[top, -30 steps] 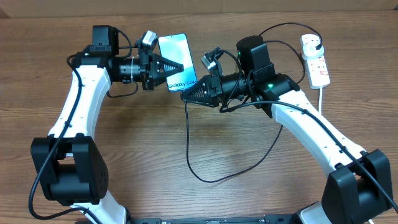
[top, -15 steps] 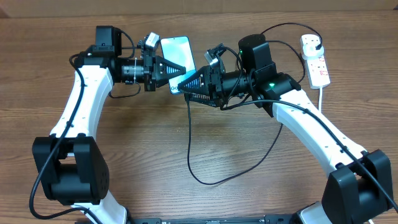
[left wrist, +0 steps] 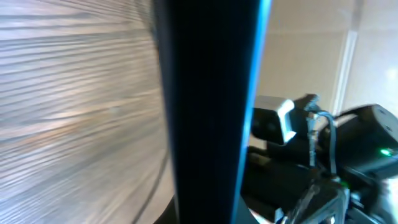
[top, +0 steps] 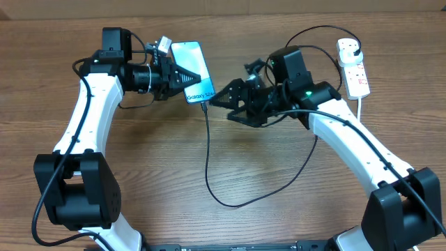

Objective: Plug charger to phone and switch on socket

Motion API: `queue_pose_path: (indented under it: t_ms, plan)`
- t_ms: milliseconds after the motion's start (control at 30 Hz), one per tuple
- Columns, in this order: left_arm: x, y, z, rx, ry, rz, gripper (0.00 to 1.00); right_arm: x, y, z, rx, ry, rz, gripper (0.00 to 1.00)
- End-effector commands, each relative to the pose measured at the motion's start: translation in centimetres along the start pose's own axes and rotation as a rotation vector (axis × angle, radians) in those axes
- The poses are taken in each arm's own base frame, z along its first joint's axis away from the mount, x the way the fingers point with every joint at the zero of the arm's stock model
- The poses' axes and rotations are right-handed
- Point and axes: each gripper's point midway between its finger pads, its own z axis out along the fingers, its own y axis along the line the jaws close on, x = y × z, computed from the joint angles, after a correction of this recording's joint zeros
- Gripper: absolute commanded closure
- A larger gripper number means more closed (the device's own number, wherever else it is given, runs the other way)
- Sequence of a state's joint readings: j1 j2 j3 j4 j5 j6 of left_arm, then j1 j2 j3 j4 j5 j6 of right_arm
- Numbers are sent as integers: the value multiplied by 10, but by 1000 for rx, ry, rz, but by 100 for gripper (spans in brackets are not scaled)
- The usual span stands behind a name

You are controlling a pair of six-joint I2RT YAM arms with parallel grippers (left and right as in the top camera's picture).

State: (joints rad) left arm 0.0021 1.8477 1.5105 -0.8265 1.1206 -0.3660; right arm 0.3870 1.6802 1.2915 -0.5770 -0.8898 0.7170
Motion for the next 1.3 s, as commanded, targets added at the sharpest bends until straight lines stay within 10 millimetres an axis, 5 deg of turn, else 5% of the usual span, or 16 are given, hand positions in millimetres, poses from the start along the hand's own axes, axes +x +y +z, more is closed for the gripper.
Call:
queue_pose_path:
  t_ms: [0,267,500,767,1267]
  plan:
    - [1,16,5,-87,-4,18,96,-20,-12,-20,73,-95,-67,12]
    - [18,44,45,-99,124,-22,96,-24,-46,-50,137,-105,-8,9]
    - [18,97,86,-294,153,25,96,-24,-58,-55,185,-110,-14,9]
    - [14,105,119,-324,139,41,96,-25,-65,-56,224,-123,-5,9]
    - [7,136,149,-296,124,-101,96,-21,-67,-56,231,-110,12,9]
